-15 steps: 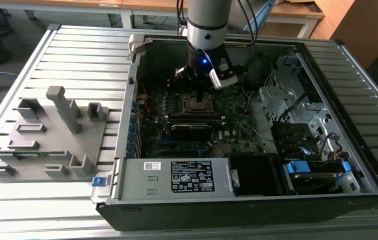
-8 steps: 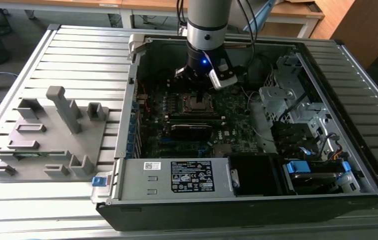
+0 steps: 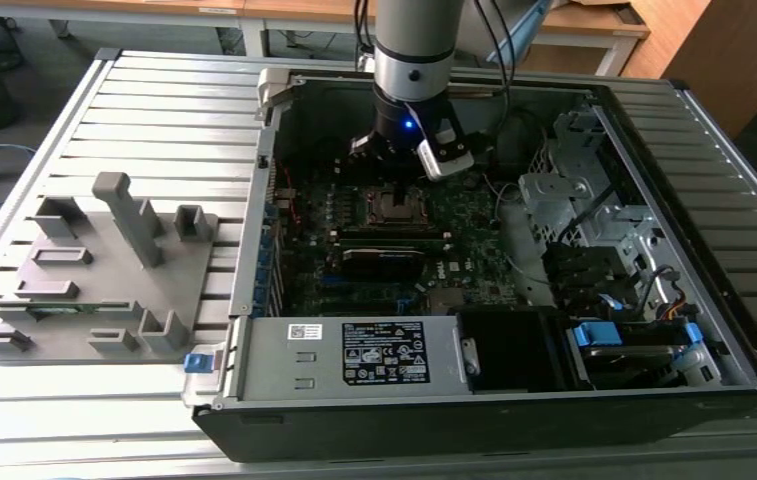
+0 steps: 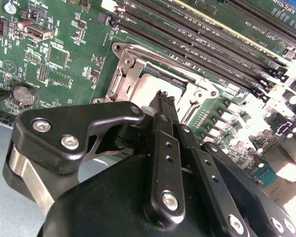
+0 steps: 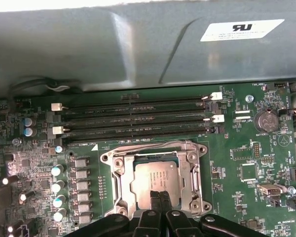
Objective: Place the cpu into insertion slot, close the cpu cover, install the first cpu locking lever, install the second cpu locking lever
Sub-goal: 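Install the second cpu locking lever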
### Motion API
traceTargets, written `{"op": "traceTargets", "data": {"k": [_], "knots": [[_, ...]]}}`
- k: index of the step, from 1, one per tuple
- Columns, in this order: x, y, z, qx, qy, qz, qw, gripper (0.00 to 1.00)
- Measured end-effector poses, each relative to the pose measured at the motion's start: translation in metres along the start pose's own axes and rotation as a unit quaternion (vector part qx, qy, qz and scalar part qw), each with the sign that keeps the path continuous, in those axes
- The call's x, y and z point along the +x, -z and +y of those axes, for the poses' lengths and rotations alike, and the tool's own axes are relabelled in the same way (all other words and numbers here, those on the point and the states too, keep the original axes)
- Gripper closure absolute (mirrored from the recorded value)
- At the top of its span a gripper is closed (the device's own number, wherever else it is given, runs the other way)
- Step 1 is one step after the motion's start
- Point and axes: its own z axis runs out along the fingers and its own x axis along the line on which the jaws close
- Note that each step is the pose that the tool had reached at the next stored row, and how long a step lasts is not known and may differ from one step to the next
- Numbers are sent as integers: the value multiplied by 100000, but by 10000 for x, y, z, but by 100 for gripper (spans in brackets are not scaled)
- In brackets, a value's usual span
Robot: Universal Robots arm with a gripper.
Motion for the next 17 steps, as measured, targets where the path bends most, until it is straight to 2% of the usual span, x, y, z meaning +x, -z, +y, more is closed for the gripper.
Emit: {"op": "traceTargets", "data": {"k": [17], "knots": [[2,-16,12,-19,-9,-3,100000,89]]}}
